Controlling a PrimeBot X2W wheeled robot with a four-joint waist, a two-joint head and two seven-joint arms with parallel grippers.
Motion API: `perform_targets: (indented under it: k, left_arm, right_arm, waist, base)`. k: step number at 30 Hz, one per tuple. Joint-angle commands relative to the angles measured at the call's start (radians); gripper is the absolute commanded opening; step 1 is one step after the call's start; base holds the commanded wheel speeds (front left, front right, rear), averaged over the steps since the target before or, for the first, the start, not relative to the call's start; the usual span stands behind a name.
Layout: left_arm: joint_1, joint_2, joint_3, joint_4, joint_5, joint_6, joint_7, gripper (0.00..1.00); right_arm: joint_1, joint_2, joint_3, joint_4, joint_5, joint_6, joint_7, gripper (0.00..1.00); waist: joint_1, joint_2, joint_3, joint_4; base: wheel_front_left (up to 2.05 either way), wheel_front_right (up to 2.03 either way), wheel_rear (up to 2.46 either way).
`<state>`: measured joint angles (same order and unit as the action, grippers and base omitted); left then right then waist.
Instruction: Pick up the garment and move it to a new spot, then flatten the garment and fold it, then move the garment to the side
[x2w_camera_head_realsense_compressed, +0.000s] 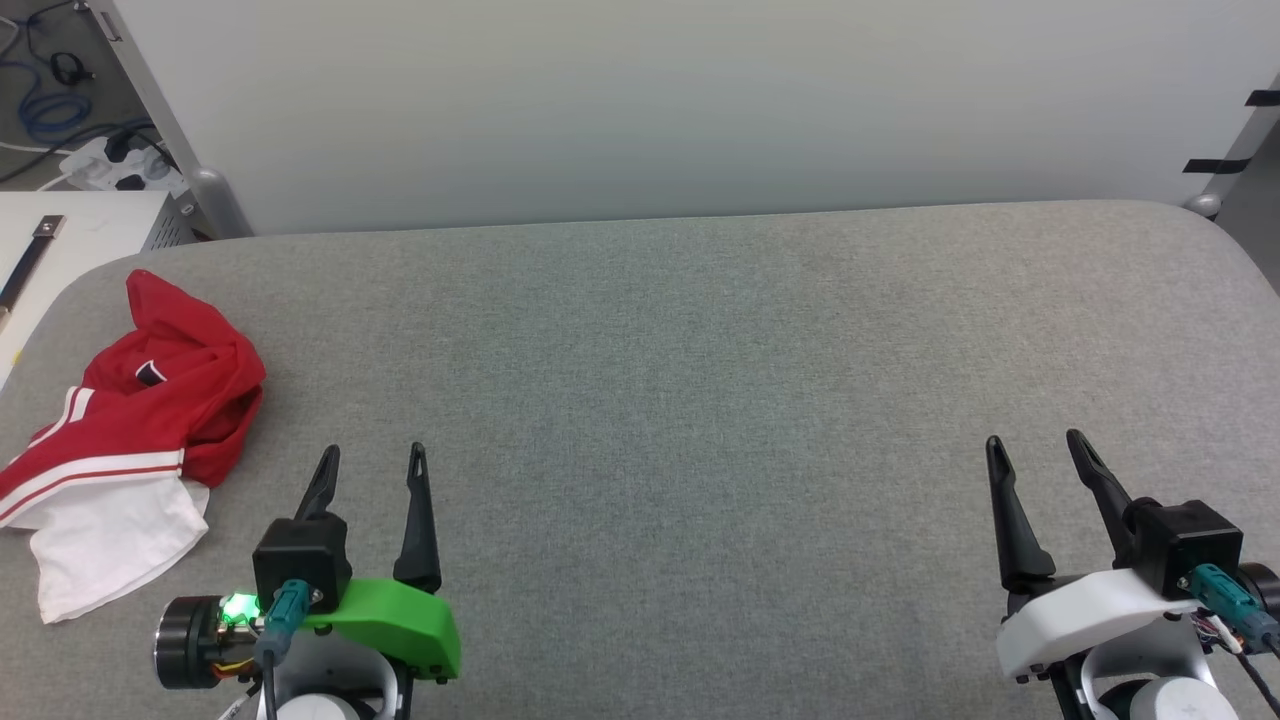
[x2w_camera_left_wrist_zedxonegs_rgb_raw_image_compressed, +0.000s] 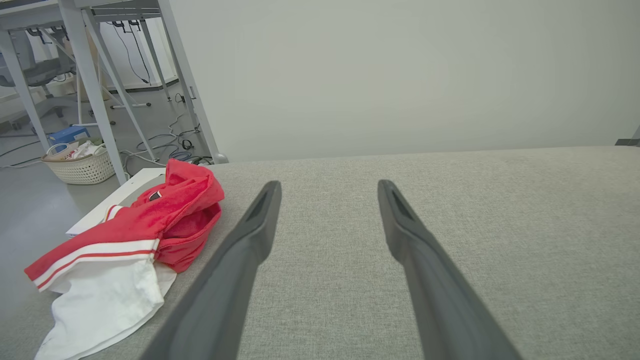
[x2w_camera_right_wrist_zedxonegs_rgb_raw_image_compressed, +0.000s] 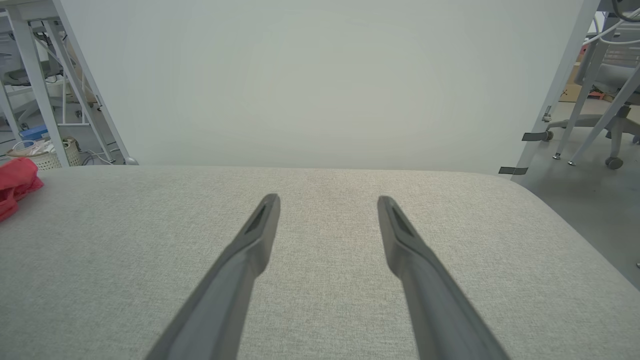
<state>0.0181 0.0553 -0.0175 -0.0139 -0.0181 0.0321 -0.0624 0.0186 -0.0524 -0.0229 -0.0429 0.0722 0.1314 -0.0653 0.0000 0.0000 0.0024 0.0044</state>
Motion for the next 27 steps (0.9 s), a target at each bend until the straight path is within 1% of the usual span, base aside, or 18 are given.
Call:
perform_targets:
  k: [1,27]
  left_arm:
    - [0.001,-0.001,-0.001,-0.006,-0.006,0.009,-0.011,1.0]
    - [0.01,-0.003,-0.012,-0.01,-0.011,0.029,-0.065,1.0]
  right_arm:
    - [0.006,0.001,0.0,-0.01,0.011,0.0,-0.011,1.0]
    - [0.025,0.001,0.015,-0.029,0.02,0.0,-0.064,1.0]
  waist:
    - [0.0,0.0,0.0,0.001]
    - [0.0,0.0,0.003,0.012]
  base:
    - [0.0,0.0,0.0]
    - [0.0,0.0,0.0]
